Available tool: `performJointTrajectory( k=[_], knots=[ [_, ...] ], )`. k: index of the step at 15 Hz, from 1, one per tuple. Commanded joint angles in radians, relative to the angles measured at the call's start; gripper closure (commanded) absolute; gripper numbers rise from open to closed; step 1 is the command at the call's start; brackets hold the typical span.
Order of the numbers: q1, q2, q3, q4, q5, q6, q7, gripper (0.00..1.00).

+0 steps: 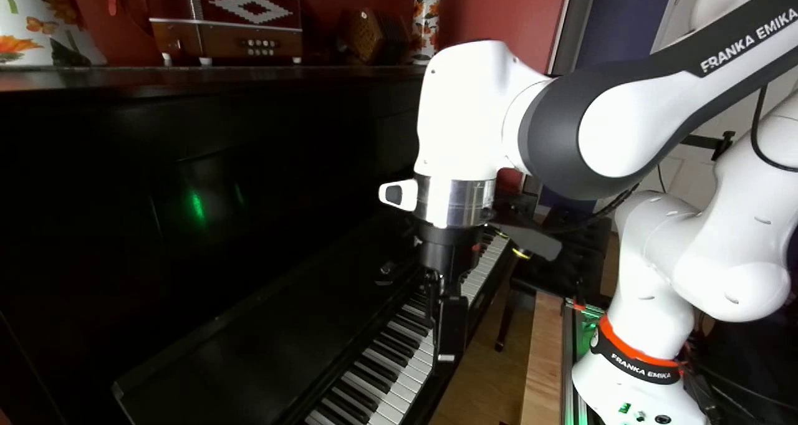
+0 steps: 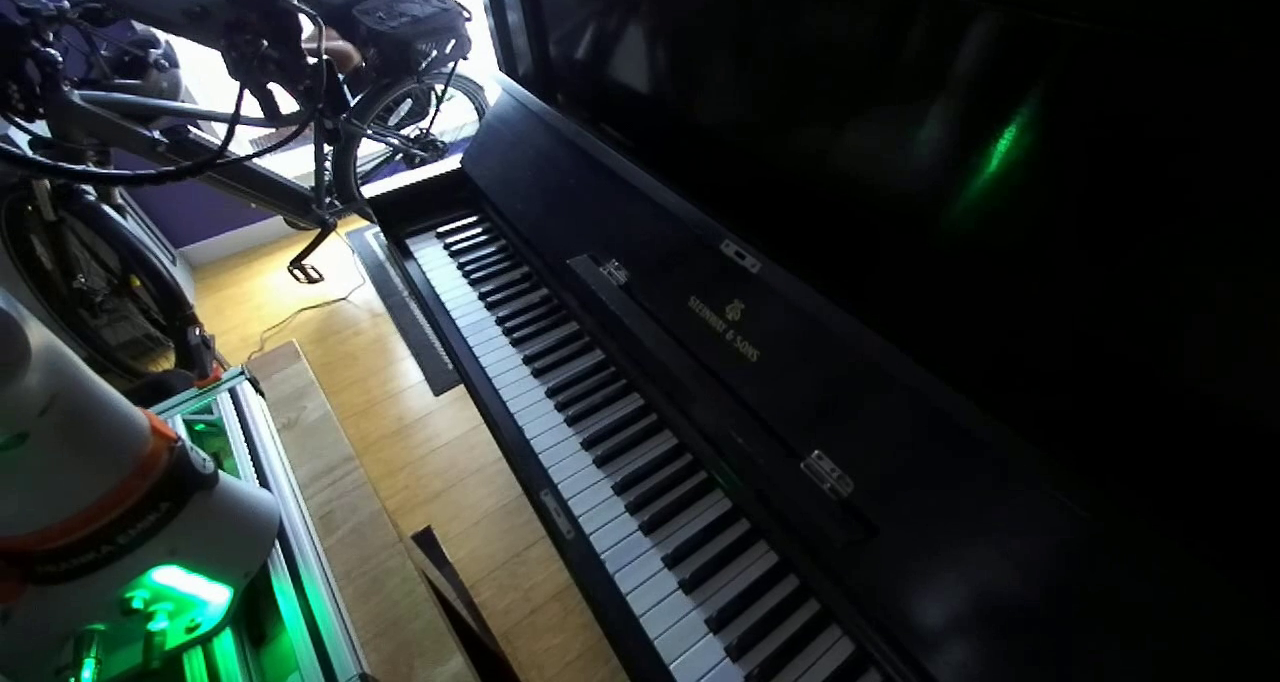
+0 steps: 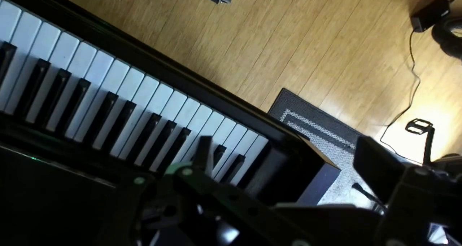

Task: Press a key on the piano

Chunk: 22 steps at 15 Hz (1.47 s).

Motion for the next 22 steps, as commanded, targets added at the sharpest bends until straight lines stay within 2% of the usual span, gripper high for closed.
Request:
performJointTrajectory(
  k=[1, 3, 8, 11, 13, 16, 21, 22],
  knots=[
    [0.011, 0.06, 0.009, 0.029, -0.019, 0.03, 0.007, 0.0],
    [0.01, 0.115, 0.015, 0.055, -0.021, 0.043, 0.007, 0.0],
    [0.01, 0.086, 0.007, 0.052, -0.021, 0.041, 0.007, 0.0],
    [0.018, 0.163, 0.012, 0.061, -0.01, 0.101, -0.031, 0.0],
    [0.013, 0.231, 0.022, 0.067, -0.016, 0.181, -0.032, 0.0],
    [-0.006, 0.341, 0.036, 0.066, -0.083, 0.348, -0.018, 0.0],
    [-0.029, 0.511, 0.03, 0.08, -0.241, 0.563, 0.065, 0.0],
    [-0.031, 0.539, 0.025, 0.087, -0.264, 0.583, 0.077, 0.09]
  ],
)
